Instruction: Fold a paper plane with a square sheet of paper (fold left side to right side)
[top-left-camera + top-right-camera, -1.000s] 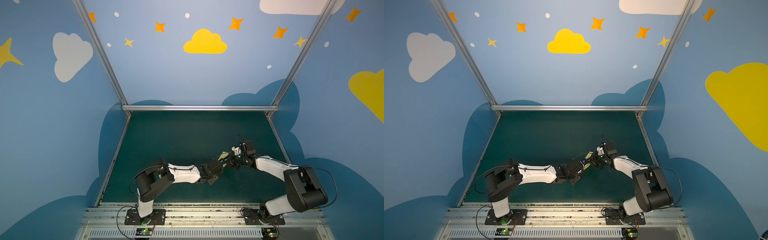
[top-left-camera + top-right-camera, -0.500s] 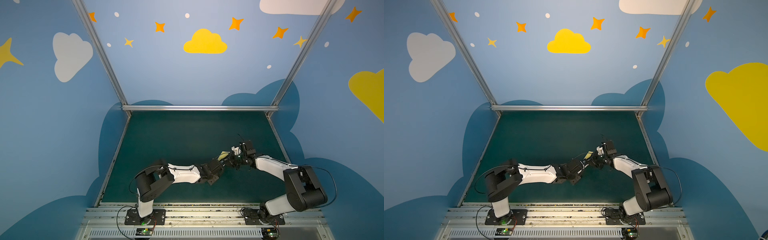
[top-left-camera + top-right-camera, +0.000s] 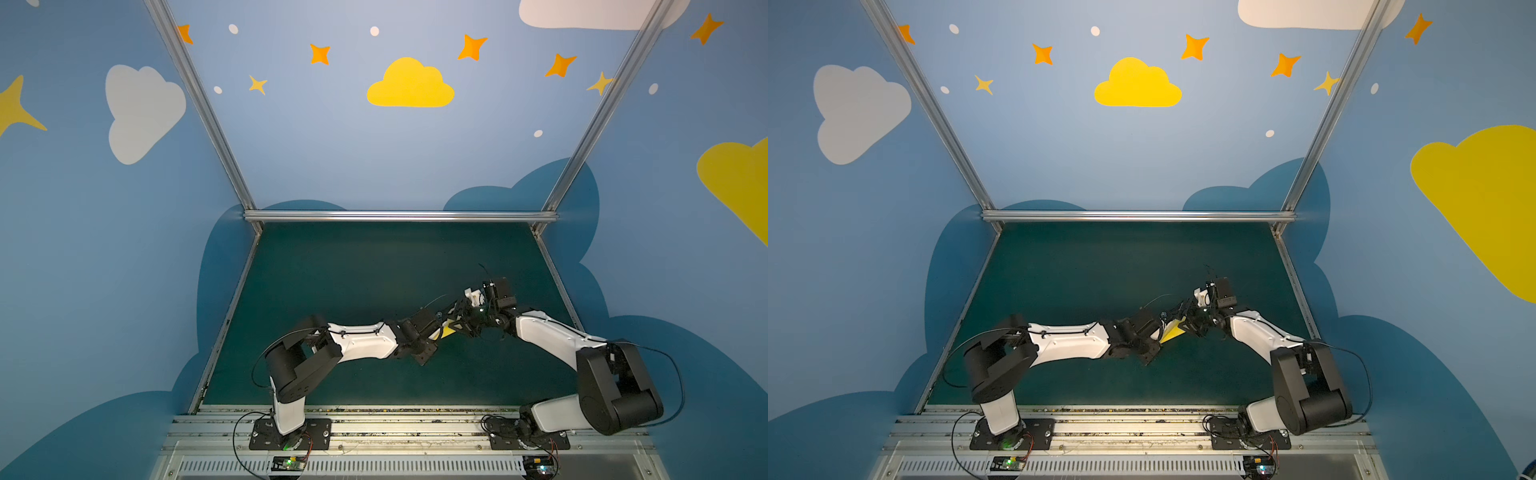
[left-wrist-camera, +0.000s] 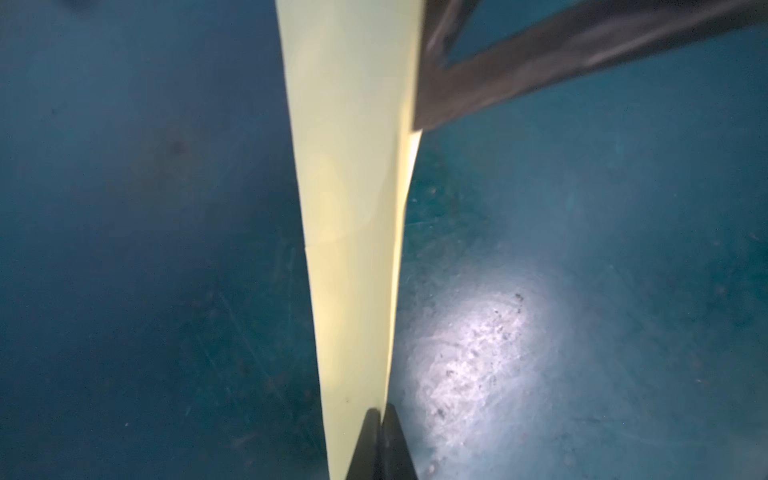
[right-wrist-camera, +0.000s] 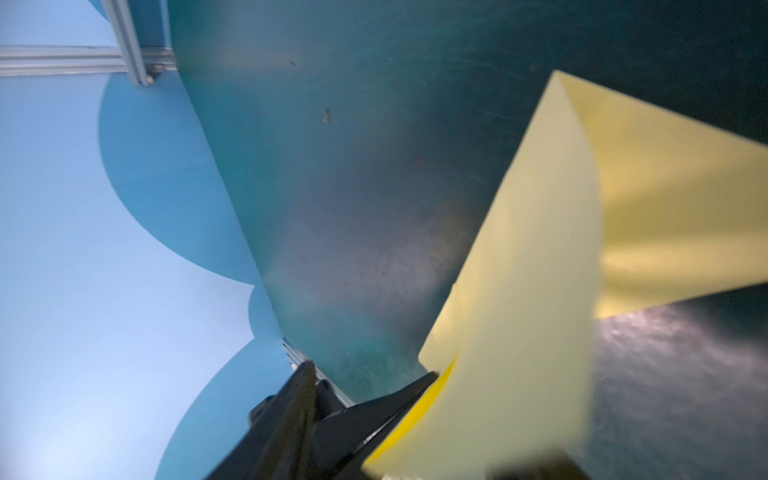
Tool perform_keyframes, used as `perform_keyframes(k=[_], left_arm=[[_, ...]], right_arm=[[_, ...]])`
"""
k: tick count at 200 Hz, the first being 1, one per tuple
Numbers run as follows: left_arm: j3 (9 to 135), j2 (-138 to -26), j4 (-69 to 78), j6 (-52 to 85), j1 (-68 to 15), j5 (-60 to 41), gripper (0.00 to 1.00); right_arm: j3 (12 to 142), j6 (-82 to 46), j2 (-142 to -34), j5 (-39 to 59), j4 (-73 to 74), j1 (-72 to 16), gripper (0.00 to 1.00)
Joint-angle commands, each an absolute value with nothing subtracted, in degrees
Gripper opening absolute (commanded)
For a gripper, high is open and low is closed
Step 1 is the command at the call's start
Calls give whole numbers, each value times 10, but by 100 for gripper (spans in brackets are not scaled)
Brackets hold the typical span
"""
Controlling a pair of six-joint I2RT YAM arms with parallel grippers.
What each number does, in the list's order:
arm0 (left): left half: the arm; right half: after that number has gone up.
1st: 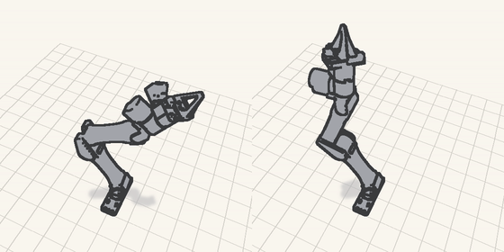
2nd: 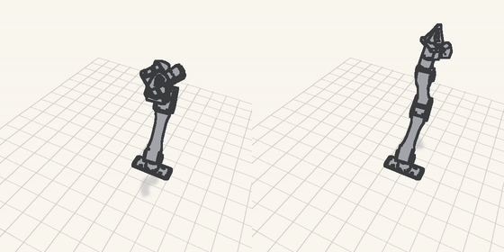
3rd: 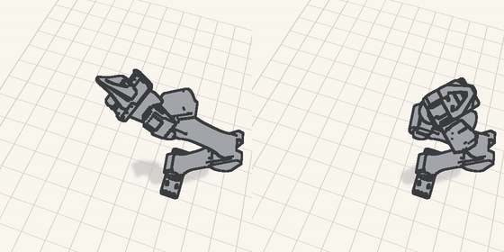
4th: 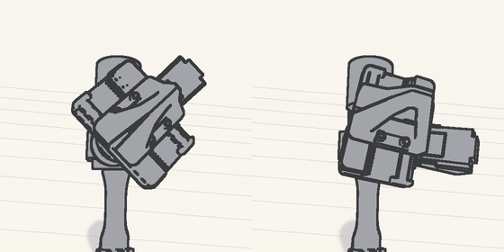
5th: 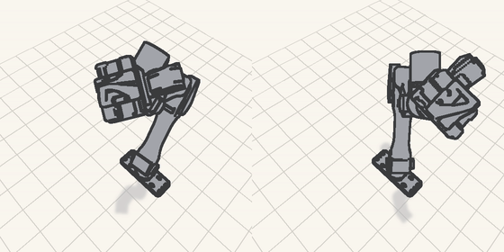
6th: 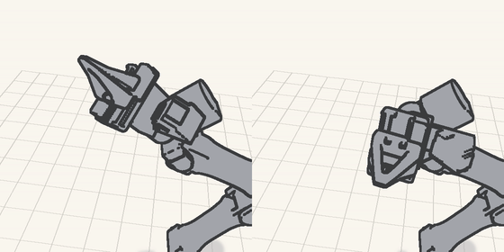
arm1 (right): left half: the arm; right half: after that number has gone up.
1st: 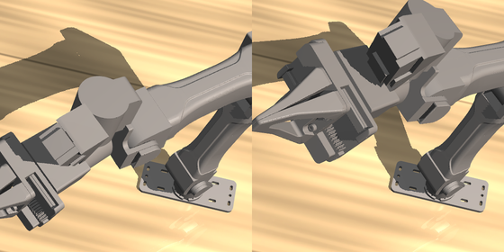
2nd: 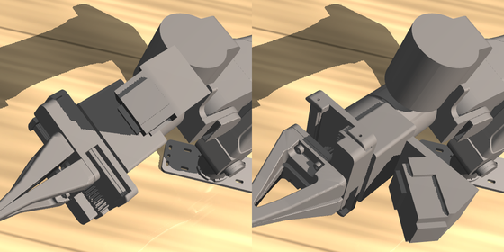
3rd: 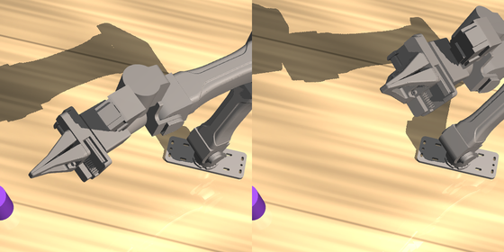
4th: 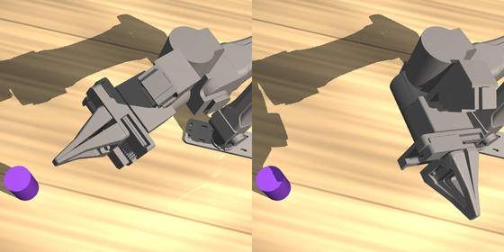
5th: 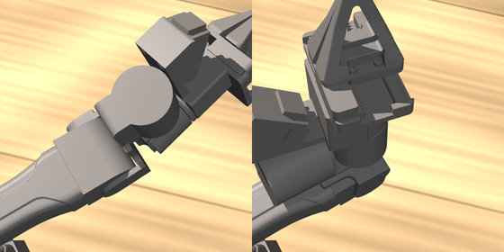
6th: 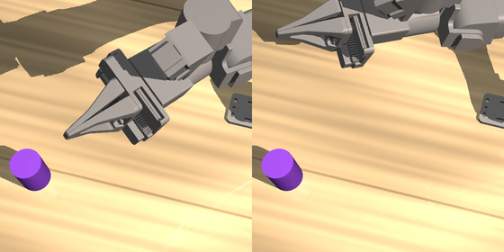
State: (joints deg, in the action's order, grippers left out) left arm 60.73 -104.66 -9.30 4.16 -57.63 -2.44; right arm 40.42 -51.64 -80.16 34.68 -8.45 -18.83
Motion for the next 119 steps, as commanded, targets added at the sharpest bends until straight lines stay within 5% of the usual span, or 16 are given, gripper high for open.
perform_keyframes(k=[1, 43, 119], left_arm=[[623, -1042, -125, 66, -572, -56, 4], [629, -1051, -135, 98, -557, -102, 4], [626, -1063, -126, 139, -513, -208, 4]], right_arm=[[412, -497, -771, 339, -124, -185, 63], [359, -506, -720, 324, -124, -184, 62], [321, -480, -738, 307, -117, -216, 35]])
